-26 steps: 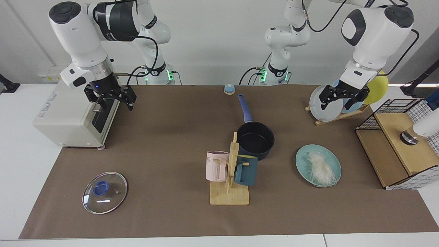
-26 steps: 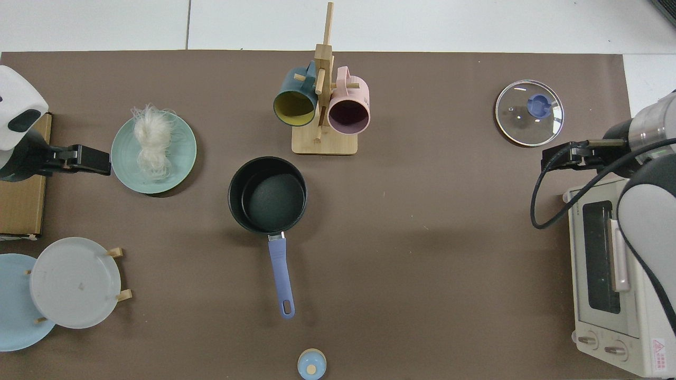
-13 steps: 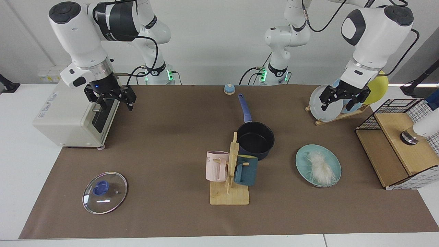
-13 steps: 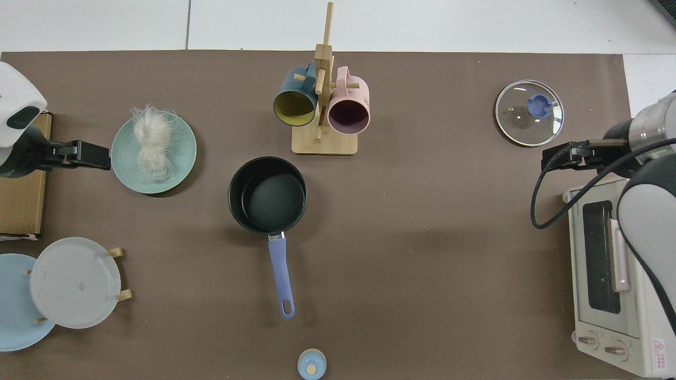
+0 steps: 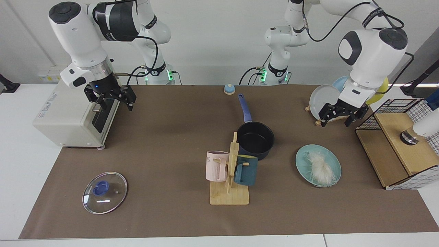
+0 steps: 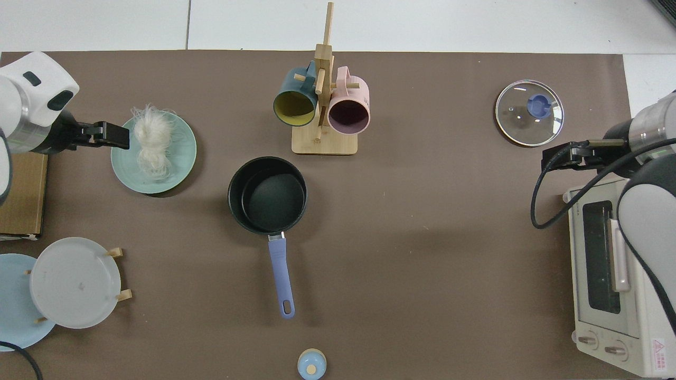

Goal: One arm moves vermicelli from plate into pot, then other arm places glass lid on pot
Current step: 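Reach the left gripper down and grasp the white vermicelli on the plate, then carry the vermicelli over the pot while the right gripper reaches the lid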

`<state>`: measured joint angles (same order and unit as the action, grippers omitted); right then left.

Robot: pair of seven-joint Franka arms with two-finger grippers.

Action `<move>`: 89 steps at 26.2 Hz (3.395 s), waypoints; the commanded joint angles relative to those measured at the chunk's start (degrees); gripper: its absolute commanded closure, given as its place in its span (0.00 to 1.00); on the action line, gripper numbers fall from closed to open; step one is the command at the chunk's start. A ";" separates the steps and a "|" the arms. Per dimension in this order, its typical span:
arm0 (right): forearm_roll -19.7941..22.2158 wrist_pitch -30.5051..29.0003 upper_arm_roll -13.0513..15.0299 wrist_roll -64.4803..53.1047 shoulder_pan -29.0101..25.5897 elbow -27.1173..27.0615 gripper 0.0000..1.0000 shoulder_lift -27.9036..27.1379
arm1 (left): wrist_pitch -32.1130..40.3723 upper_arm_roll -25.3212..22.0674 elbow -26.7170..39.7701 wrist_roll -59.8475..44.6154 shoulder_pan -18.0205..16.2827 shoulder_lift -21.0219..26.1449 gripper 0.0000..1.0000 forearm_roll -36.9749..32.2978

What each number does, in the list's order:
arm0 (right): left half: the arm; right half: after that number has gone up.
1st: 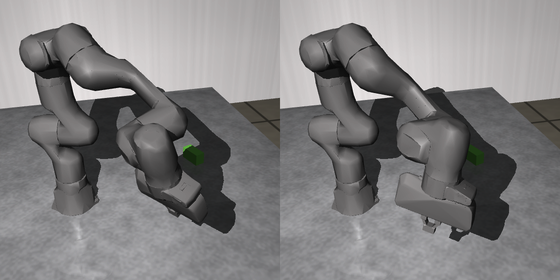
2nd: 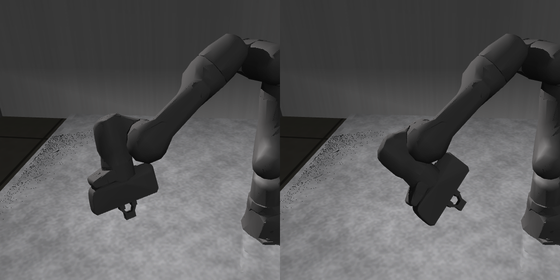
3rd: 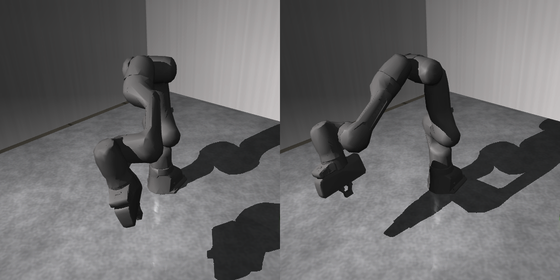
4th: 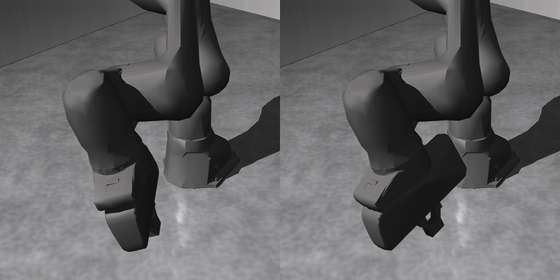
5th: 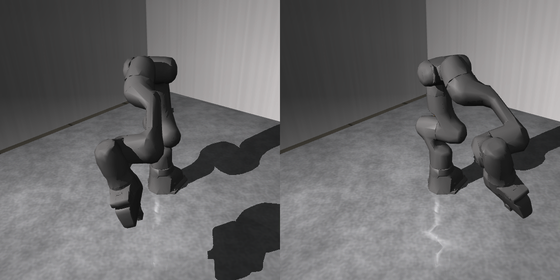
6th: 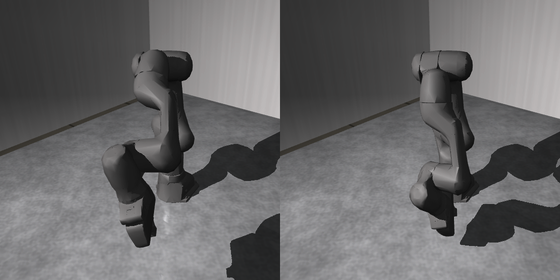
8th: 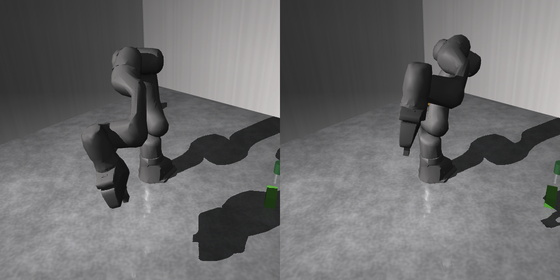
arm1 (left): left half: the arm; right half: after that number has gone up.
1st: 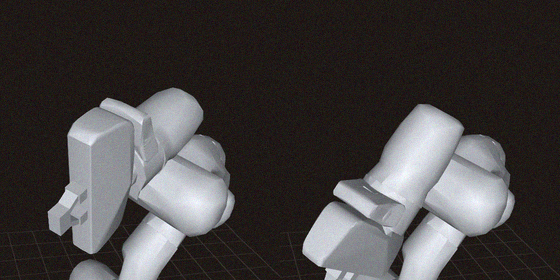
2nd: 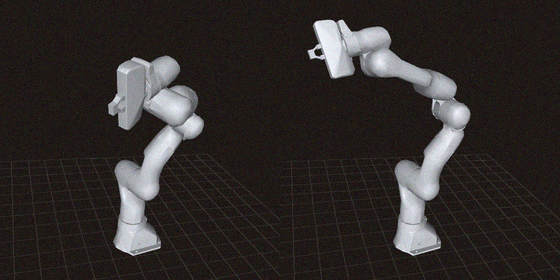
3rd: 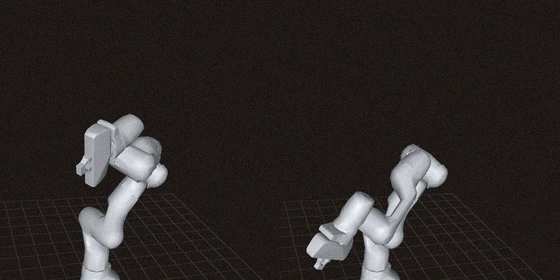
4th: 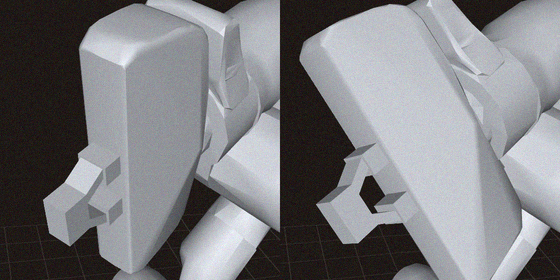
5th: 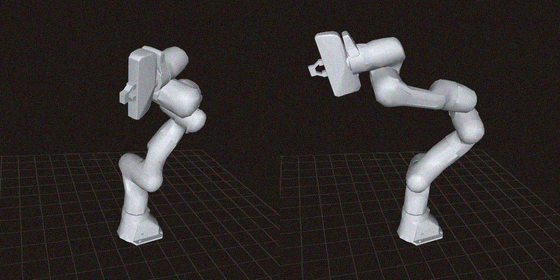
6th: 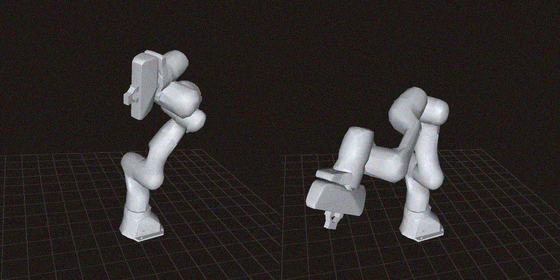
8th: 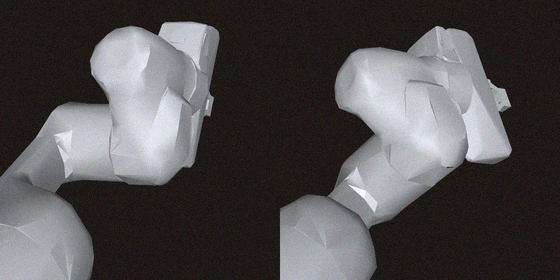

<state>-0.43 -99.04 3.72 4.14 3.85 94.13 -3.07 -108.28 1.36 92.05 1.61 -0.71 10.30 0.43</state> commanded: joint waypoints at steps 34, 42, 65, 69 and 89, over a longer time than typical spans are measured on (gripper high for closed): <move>0.43 -1.24 -0.20 -1.41 -1.12 1.06 0.00 0.78 | -26.55 -0.13 3.74 0.14 0.01 19.67 0.00 -0.95; 0.35 -0.28 -0.20 -1.68 -1.91 0.97 0.00 0.87 | -28.66 -0.13 4.98 3.40 -0.34 19.76 0.78 -0.87; 0.61 -0.72 -0.20 -1.68 -2.53 -3.42 0.00 -1.59 | -13.38 0.05 -1.53 6.47 0.44 11.94 1.00 -1.04; 0.70 0.69 -0.11 -1.76 -2.70 -8.69 0.00 -5.10 | -8.01 0.14 -1.44 6.30 0.88 8.16 1.00 -0.95; -0.36 -5.98 -2.22 -5.27 -7.36 -34.71 0.00 -36.47 | 0.52 8.65 2.61 -10.64 4.66 1.65 1.00 -0.60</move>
<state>-0.40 -102.76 3.48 2.94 -0.47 63.64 -34.86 -107.26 6.27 92.70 -1.68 3.06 14.05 0.30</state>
